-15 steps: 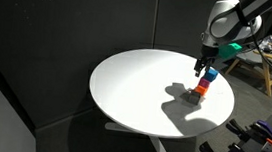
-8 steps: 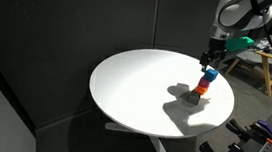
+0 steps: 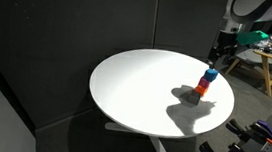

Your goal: Put the grey building block on the table

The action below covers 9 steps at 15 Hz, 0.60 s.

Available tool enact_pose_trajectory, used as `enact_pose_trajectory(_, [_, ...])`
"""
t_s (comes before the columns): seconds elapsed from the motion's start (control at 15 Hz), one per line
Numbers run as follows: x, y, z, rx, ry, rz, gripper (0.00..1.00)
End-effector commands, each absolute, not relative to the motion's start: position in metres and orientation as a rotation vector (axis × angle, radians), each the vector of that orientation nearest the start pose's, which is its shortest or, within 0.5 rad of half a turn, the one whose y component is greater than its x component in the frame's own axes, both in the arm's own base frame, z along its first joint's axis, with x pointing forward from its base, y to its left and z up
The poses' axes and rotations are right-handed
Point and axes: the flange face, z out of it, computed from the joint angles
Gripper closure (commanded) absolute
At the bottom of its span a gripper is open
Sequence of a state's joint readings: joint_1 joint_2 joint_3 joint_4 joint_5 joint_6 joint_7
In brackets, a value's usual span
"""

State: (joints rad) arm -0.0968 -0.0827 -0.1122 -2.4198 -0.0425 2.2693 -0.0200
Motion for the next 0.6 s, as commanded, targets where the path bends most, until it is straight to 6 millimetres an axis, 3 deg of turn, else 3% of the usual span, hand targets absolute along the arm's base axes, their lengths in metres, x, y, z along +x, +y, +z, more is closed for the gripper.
enact_pose_trajectory(0.0, [0.445,-0.099,0.352,-3.143,0.208,0.07,0.0])
enact_pose_trajectory(0.53, [0.432,-0.089,0.372,-3.12,0.101,-0.044,0.0])
